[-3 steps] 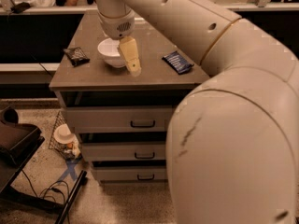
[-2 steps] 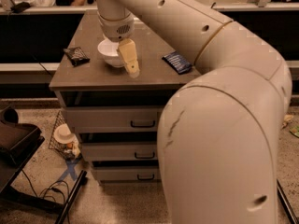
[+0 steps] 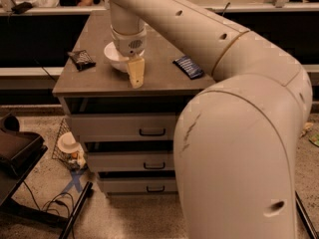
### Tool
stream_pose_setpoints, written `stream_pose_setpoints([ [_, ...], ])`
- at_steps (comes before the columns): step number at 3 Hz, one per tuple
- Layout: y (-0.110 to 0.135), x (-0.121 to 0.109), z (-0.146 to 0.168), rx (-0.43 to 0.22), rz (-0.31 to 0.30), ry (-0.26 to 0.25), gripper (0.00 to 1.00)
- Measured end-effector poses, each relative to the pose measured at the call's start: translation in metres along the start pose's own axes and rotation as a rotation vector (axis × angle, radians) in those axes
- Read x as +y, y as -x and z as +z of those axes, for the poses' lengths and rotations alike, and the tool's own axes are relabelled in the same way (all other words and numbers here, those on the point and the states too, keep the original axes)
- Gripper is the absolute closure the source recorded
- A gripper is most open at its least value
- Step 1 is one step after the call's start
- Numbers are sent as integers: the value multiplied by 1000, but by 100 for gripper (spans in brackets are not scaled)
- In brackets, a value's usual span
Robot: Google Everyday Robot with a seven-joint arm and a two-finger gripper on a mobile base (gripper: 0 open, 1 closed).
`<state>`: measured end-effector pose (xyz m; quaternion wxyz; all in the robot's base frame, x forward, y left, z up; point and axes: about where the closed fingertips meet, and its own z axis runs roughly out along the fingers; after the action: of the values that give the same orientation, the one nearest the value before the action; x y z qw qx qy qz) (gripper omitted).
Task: Move white bowl near pepsi can
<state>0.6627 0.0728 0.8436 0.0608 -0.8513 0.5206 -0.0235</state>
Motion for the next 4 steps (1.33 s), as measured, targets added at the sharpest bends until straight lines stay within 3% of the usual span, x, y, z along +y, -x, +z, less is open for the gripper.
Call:
stream_pose_setpoints([
  [2, 4, 18, 23, -52, 37, 36, 87],
  [3, 4, 18, 20, -52, 37, 36, 100],
  [4, 4, 18, 19, -52, 37, 36, 100],
])
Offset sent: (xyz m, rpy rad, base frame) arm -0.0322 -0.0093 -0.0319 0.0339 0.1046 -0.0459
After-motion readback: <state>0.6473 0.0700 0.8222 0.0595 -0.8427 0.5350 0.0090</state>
